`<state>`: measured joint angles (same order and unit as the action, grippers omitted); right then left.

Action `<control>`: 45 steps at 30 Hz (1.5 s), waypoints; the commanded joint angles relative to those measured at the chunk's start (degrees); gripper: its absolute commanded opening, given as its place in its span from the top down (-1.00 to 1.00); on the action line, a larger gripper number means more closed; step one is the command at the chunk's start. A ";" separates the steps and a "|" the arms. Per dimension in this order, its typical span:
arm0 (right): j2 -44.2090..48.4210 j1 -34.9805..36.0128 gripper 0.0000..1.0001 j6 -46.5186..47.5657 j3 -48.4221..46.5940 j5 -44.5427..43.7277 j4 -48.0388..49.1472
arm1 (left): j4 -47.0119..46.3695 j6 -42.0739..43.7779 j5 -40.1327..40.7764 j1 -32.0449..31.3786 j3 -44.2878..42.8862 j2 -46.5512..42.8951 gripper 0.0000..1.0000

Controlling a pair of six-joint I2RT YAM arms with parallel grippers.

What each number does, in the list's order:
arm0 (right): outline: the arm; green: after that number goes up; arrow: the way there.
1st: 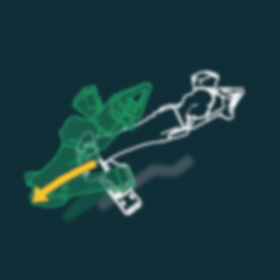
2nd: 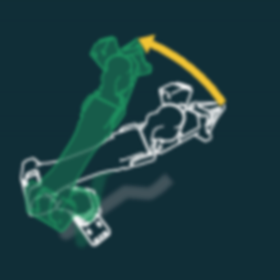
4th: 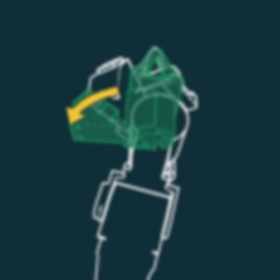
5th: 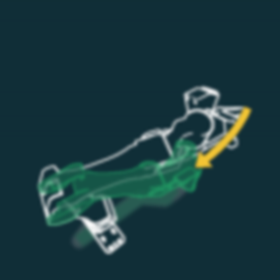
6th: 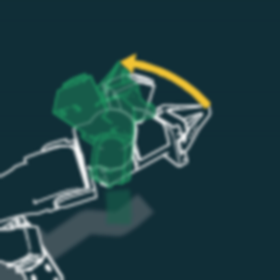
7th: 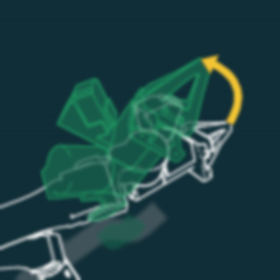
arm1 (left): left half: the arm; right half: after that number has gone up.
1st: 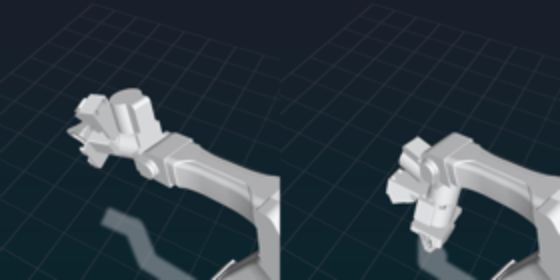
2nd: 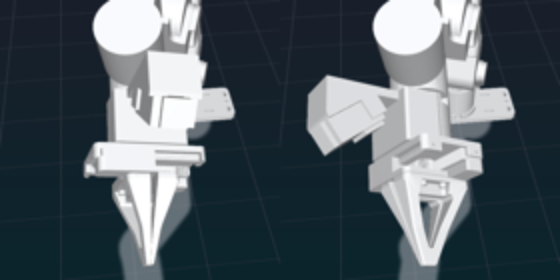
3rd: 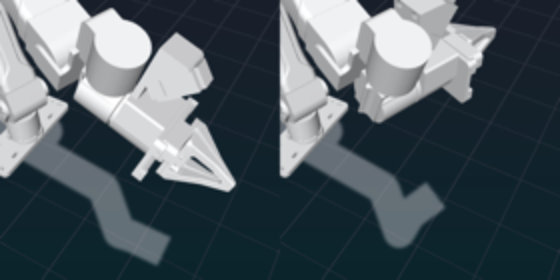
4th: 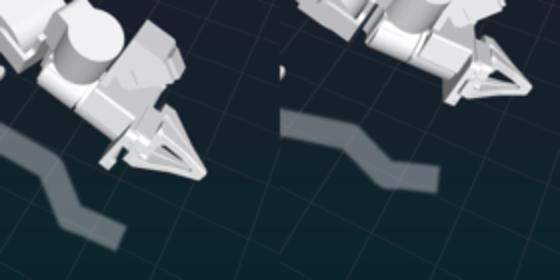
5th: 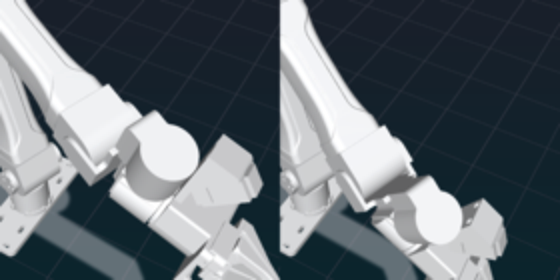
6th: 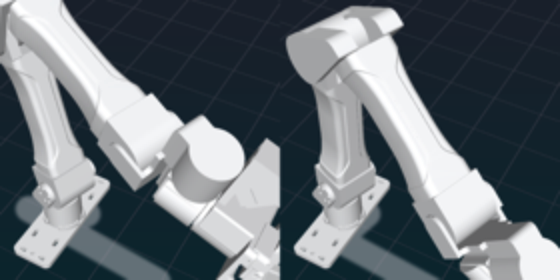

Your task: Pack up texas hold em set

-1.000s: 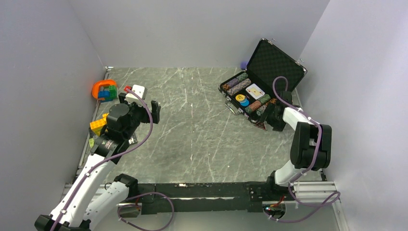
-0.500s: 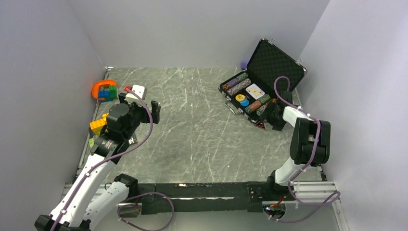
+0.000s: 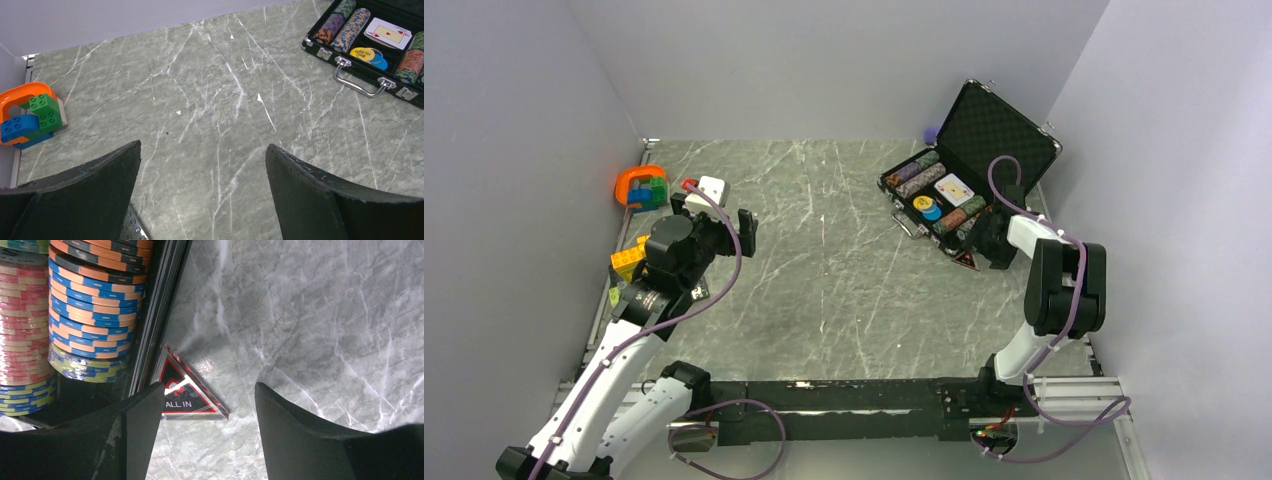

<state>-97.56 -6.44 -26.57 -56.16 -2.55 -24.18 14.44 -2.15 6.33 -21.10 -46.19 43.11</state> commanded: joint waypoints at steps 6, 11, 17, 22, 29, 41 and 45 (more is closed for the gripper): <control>-4.92 6.91 -0.44 -5.29 -0.85 7.38 10.19 | -1.44 0.56 0.30 -0.25 -0.21 -0.75 -0.97; -4.74 8.76 -0.43 -5.74 1.59 3.82 7.53 | -1.55 0.54 0.29 -0.25 -0.17 -0.88 -0.97; -3.79 9.80 -0.36 -5.03 3.16 -3.41 0.19 | -1.60 0.42 0.06 -0.25 -0.17 -0.96 -0.97; -1.21 10.30 -0.36 -4.59 6.14 -3.15 -2.61 | -1.67 0.34 -0.17 -0.21 -0.12 -0.93 -0.97; 3.25 11.79 -0.23 -3.77 11.26 -1.90 -5.29 | -1.74 0.25 -0.24 -0.25 -0.06 -0.84 -0.97; 10.00 12.13 -0.49 1.24 11.96 0.11 -6.40 | -1.78 0.26 -0.01 -0.23 0.01 -0.66 -0.97; 11.67 12.23 -0.63 2.97 11.53 -0.07 -6.72 | -1.70 0.33 0.11 -0.25 -0.06 -0.49 -0.97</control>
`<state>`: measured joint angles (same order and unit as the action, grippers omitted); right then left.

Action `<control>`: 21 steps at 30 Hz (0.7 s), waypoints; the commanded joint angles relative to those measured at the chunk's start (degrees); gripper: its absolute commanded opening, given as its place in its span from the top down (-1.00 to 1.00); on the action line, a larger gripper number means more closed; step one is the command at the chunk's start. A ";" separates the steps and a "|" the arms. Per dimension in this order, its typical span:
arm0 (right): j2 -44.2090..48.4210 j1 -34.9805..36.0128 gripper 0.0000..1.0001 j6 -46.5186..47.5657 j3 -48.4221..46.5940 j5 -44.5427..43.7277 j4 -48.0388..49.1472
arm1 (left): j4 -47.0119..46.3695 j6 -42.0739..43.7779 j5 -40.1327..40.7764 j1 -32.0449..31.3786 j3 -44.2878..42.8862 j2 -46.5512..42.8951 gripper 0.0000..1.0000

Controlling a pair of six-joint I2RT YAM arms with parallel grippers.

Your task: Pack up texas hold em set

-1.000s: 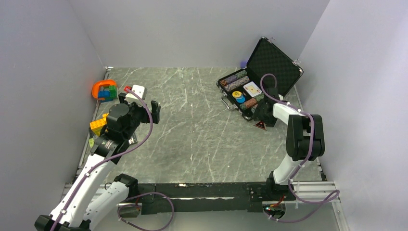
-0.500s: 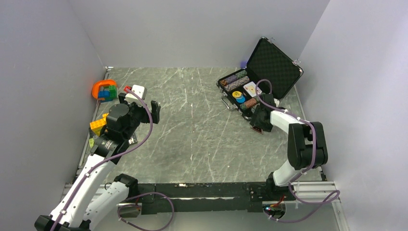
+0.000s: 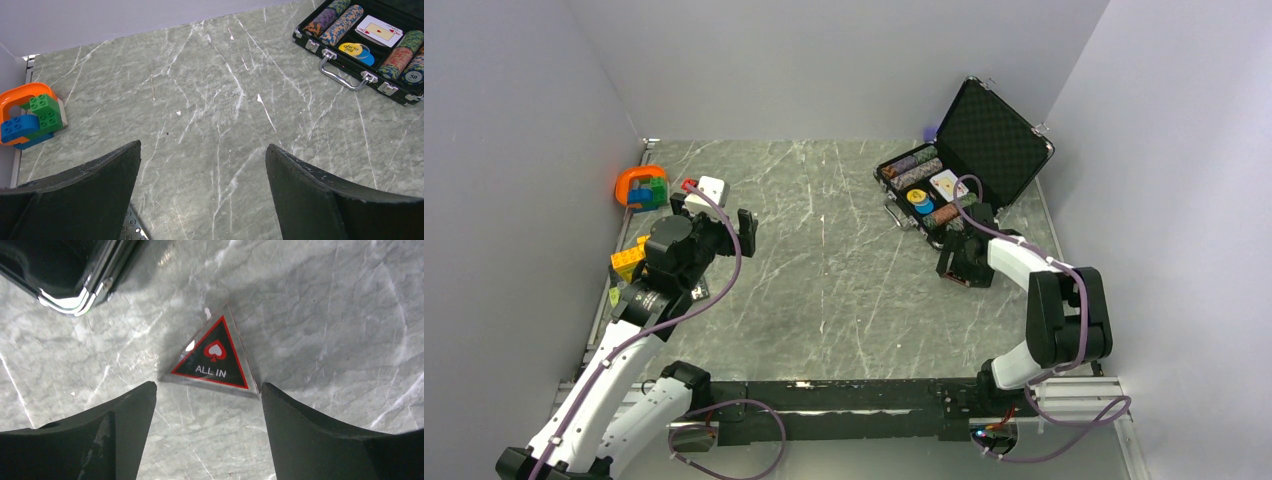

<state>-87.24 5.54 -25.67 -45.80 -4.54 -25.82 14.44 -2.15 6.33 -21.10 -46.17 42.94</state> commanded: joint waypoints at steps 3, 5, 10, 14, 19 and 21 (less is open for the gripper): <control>0.87 0.24 -0.64 3.07 0.71 2.40 -5.00 | -1.78 0.26 0.01 -0.25 -0.06 -0.31 -0.97; -0.30 0.32 -0.64 3.55 -0.10 2.33 -5.31 | -1.82 0.25 0.00 -0.25 -0.06 -0.31 -0.97; -2.67 0.49 -0.61 5.67 -2.21 2.01 -5.04 | -1.77 0.24 0.00 -0.25 -0.06 -0.38 -0.97; -4.86 0.60 -0.57 7.75 -4.37 0.34 -4.88 | -1.68 0.35 0.01 -0.25 -0.04 -0.40 -0.97; -6.69 1.04 -0.52 9.24 -5.60 -0.22 -4.55 | -1.71 0.39 0.21 -0.25 -0.06 -0.35 -0.97; -6.77 1.29 -0.51 9.56 -5.53 -0.12 -4.07 | -1.71 0.33 0.08 -0.24 -0.06 -0.25 -0.97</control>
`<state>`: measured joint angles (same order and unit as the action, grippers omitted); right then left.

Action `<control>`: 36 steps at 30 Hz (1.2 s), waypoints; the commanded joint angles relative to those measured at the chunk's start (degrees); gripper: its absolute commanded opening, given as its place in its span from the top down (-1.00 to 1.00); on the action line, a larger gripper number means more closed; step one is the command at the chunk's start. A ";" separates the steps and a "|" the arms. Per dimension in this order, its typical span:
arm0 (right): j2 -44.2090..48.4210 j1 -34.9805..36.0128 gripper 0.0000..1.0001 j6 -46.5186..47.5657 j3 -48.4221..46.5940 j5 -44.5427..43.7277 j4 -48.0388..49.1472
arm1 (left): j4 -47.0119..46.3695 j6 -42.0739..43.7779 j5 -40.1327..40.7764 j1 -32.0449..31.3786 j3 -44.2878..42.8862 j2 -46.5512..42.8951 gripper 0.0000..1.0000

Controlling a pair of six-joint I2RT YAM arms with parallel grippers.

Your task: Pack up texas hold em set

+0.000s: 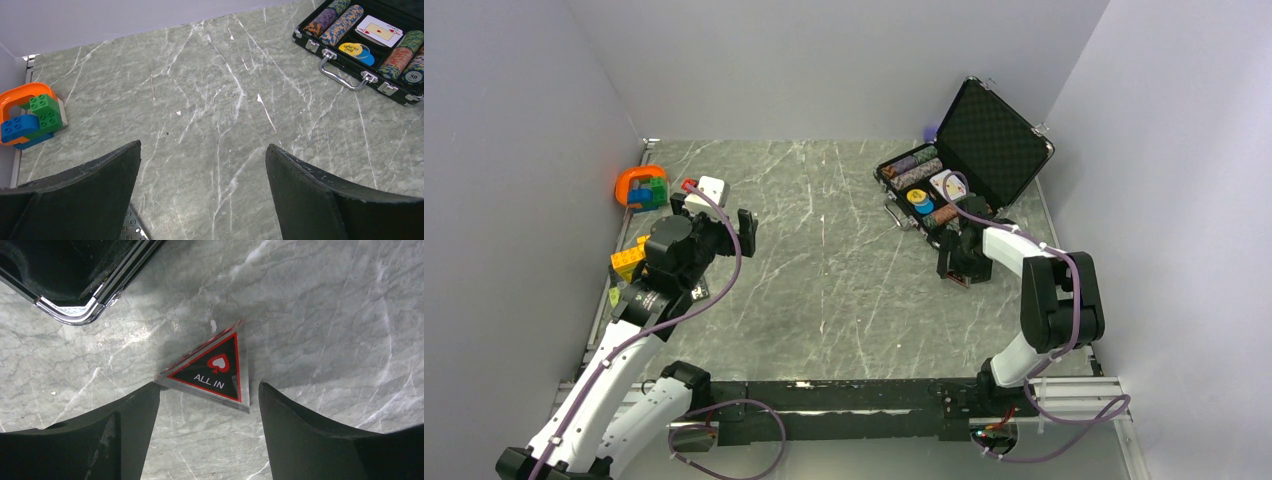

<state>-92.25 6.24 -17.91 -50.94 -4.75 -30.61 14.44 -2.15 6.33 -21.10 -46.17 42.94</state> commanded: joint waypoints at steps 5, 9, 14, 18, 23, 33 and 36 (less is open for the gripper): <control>-1.95 1.46 -0.53 1.79 -0.57 -0.24 0.88 | -1.76 0.31 0.02 -0.25 -0.07 -0.15 -0.97; -2.51 1.50 -0.56 0.88 -0.81 -0.25 0.85 | -1.70 0.39 -0.02 -0.24 -0.06 -0.24 -0.97; -3.42 1.71 -0.54 -0.19 -1.48 -1.02 0.63 | -1.77 0.33 0.05 -0.23 -0.06 -0.22 -0.97; -3.77 1.76 -0.49 -0.44 -1.54 -2.82 -0.12 | -1.75 0.32 0.00 -0.23 -0.05 -0.30 -0.97; -4.20 1.71 -0.43 -0.85 -1.53 -3.51 -0.74 | -1.77 0.33 -0.16 -0.25 -0.06 -0.37 -0.97; -5.79 1.74 -0.31 -1.42 -2.17 -4.89 -1.54 | -1.73 0.39 -0.16 -0.25 -0.12 -0.49 -0.97; -6.65 1.76 -0.39 -1.79 -2.96 -5.16 -1.86 | -1.67 0.34 0.03 -0.25 -0.06 -0.62 -0.97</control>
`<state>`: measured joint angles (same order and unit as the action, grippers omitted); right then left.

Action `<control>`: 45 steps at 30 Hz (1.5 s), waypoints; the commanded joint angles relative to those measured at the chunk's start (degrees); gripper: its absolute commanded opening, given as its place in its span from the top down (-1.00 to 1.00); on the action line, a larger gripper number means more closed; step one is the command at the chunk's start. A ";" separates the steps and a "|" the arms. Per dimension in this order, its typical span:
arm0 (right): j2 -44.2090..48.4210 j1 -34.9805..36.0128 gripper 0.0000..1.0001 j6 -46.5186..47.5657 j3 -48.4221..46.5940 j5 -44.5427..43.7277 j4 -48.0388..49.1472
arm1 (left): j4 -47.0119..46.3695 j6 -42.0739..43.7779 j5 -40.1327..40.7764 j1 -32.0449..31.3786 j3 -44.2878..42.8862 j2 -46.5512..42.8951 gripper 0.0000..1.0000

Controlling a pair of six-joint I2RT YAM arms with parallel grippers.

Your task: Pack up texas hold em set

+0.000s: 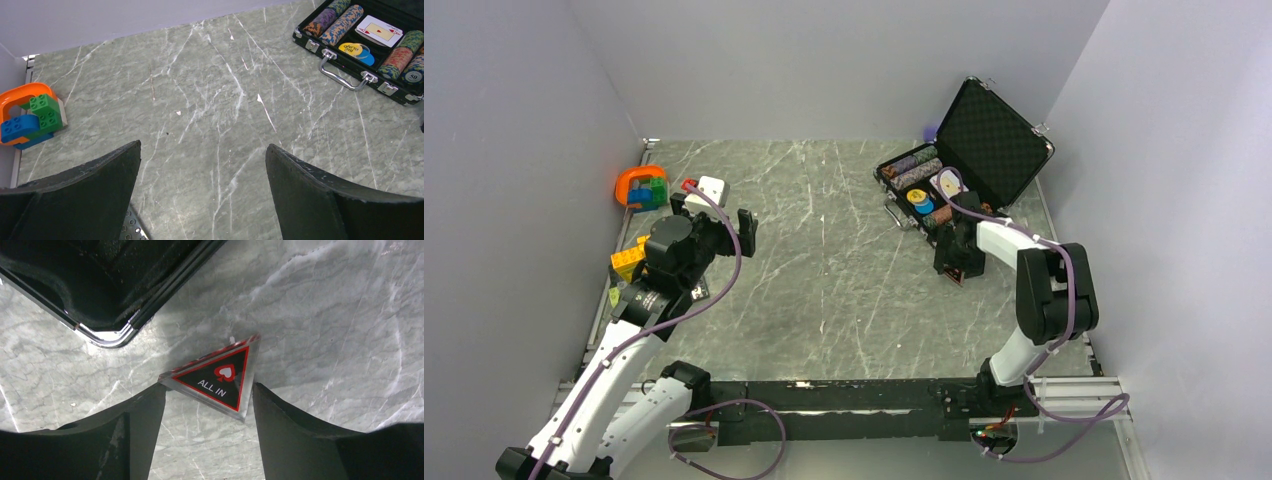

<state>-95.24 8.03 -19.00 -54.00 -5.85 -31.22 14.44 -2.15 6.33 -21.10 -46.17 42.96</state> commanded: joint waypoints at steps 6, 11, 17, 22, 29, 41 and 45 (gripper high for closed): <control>-4.80 -0.02 -0.58 -2.69 -1.16 -2.96 -1.30 | -1.68 0.39 0.01 -0.21 -0.12 -0.59 -0.97; -5.21 -0.03 -0.55 -4.18 -1.11 -3.66 -1.33 | -1.62 0.37 0.02 -0.25 -0.05 -0.60 -0.97; -5.82 -0.03 -0.47 -5.88 -0.90 -4.84 -2.11 | -1.67 0.37 -0.15 -0.24 -0.07 -0.64 -0.97; -6.09 0.05 -0.43 -6.09 -0.67 -5.13 -2.30 | -1.65 0.33 -0.07 -0.25 -0.06 -0.69 -0.97; -6.02 0.01 -0.34 -6.26 -0.19 -4.99 -2.44 | -1.67 0.35 -0.17 -0.23 -0.04 -0.79 -0.97; -2.40 0.05 0.00 -6.86 0.34 -5.04 -3.08 | -1.68 0.34 0.01 -0.25 -0.05 -0.95 -0.97; 0.59 0.03 0.08 -6.84 -0.20 -4.88 -4.26 | -1.74 0.37 -0.04 -0.24 -0.10 -1.10 -0.97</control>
<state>-96.55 8.08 -25.47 -55.75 -7.79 -31.42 14.44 -2.15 6.33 -21.10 -46.17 42.94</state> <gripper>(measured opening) 0.655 0.985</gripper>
